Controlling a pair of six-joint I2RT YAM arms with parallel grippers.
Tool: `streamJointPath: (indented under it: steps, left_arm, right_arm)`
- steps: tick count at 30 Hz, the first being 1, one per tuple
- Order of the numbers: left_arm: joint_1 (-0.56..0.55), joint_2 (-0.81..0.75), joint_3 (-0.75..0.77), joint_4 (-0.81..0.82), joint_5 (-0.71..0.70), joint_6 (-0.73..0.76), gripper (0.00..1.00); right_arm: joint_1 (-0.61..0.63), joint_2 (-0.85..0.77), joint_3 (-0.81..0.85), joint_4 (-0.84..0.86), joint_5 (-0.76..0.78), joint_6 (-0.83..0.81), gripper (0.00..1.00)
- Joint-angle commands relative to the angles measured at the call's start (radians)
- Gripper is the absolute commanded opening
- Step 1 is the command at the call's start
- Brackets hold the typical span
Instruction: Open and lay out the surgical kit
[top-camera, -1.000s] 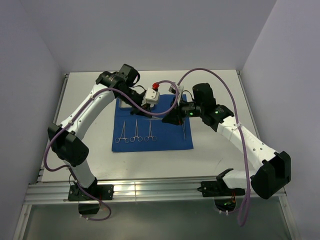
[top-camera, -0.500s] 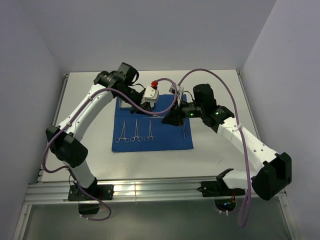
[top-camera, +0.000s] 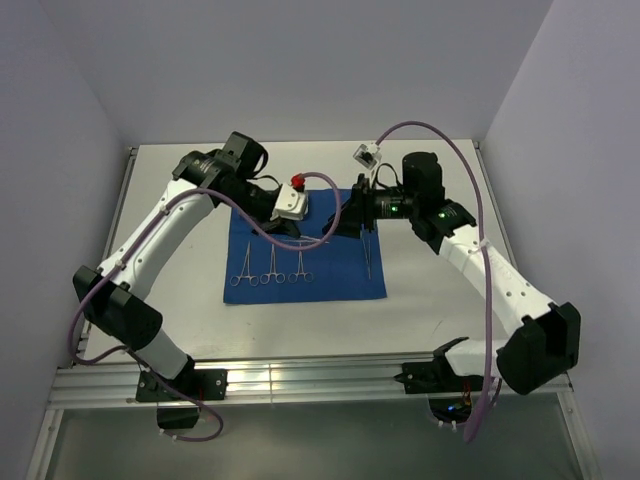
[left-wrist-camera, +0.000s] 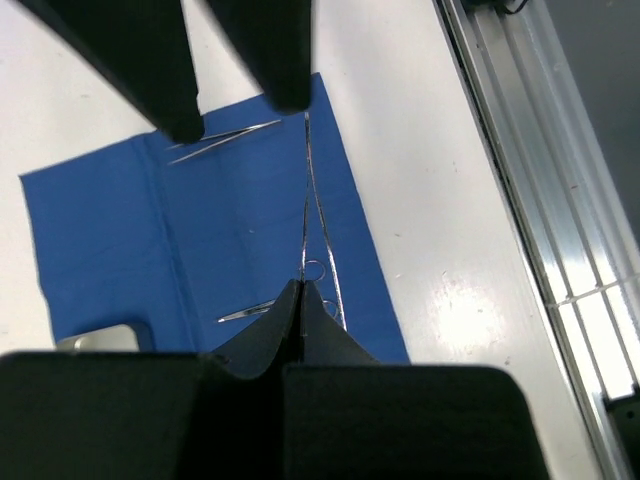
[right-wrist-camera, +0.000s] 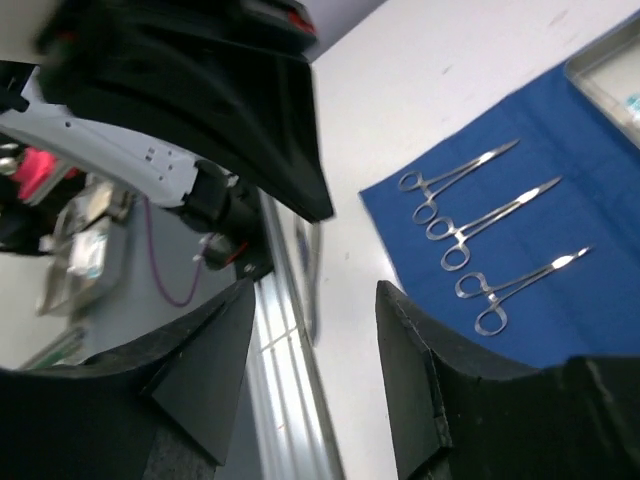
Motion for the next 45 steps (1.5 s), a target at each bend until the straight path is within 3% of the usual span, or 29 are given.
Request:
streamJointPath:
  steps: [1, 8, 23, 28, 35, 45]
  left_arm:
    - [0.002, -0.073, -0.016, -0.020, 0.035, 0.124, 0.00]
    - [-0.023, -0.096, -0.034, -0.078, -0.057, 0.290, 0.00]
    - [-0.082, -0.073, -0.019, -0.075, -0.104, 0.322, 0.00]
    - [-0.084, -0.059, 0.003, -0.075, -0.095, 0.310, 0.00]
    - [-0.087, -0.058, 0.006, -0.071, -0.095, 0.308, 0.00]
    - [-0.095, -0.053, 0.010, -0.069, -0.097, 0.317, 0.00]
  right_arm:
    - [-0.013, 0.065, 0.069, -0.118, -0.145, 0.002, 0.60]
    - [0.008, 0.151, 0.095, -0.258, -0.253, -0.051, 0.63]
    - [0.055, 0.200, 0.129, -0.271, -0.267, -0.047, 0.60]
    - [0.058, 0.230, 0.143, -0.284, -0.247, -0.057, 0.56]
    - [0.073, 0.246, 0.149, -0.299, -0.257, -0.072, 0.40]
    - [0.087, 0.269, 0.151, -0.267, -0.268, -0.029, 0.35]
